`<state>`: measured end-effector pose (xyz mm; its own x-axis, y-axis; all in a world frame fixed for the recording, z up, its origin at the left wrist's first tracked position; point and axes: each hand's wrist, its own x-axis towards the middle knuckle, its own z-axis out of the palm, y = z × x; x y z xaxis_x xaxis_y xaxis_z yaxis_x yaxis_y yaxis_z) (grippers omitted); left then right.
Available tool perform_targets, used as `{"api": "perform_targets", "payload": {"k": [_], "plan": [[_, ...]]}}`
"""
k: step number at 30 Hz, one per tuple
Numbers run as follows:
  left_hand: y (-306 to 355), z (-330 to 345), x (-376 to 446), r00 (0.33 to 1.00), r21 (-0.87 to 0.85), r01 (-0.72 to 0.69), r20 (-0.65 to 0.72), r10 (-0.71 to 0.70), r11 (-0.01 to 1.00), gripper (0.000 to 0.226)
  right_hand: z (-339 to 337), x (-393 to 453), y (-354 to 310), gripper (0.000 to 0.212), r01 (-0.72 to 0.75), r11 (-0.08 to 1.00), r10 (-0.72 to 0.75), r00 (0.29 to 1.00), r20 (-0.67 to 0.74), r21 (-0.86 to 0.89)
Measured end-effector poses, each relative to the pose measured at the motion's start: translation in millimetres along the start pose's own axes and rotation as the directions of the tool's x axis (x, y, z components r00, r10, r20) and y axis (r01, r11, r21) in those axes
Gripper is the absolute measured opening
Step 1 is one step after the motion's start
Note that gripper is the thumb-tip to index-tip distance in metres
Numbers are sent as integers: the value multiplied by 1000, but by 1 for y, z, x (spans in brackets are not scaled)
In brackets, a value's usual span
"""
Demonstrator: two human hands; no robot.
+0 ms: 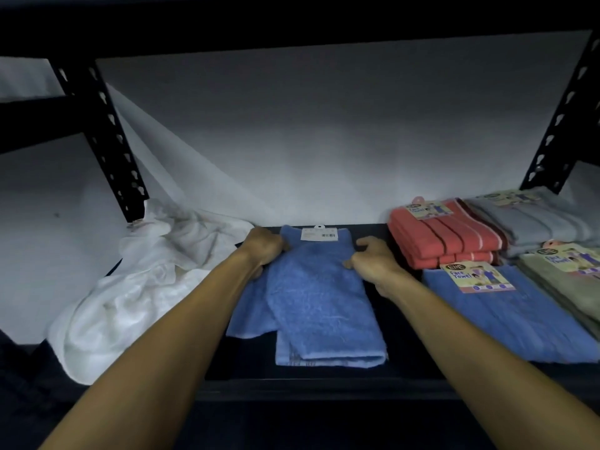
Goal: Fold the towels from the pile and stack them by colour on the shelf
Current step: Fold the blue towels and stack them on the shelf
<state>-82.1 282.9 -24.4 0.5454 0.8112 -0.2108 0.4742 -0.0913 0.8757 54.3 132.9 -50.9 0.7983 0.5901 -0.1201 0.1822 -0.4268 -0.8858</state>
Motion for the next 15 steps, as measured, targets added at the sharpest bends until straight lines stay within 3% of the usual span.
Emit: {"api": "perform_targets", "payload": {"k": [2, 4, 7, 10, 12, 13, 15], "plan": [[-4, -2, 2, 998, 120, -60, -26, 64, 991, 34, -2, -7, -1, 47, 108, 957, -124, 991, -46, -269], [-8, -6, -6, 978, 333, -136, -105, 180, 933, 44, -1, -23, -4, 43, 270, 822, -353, 933, -75, -501], [-14, -10, -45, 870, 443, -317, -215, 443, 839, 27, 0, -63, -4, 29, 581, 711, -613, 788, 57, -397], [-39, -16, -96, 758, 400, -525, -181, 627, 751, 8, 3, -103, 0, 45, 727, 586, -604, 686, 405, -358], [-63, -19, -126, 682, 421, -646, -56, 730, 636, 10, 7, -109, 8, 57, 762, 458, -563, 648, 514, -459], [-74, -19, -137, 629, 457, -693, 6, 777, 558, 12, 8, -108, 11, 51, 764, 426, -556, 644, 526, -485], [-94, -19, -147, 536, 511, -752, 108, 837, 415, 13, 11, -105, 15, 23, 751, 486, -571, 660, 488, -448]]}}
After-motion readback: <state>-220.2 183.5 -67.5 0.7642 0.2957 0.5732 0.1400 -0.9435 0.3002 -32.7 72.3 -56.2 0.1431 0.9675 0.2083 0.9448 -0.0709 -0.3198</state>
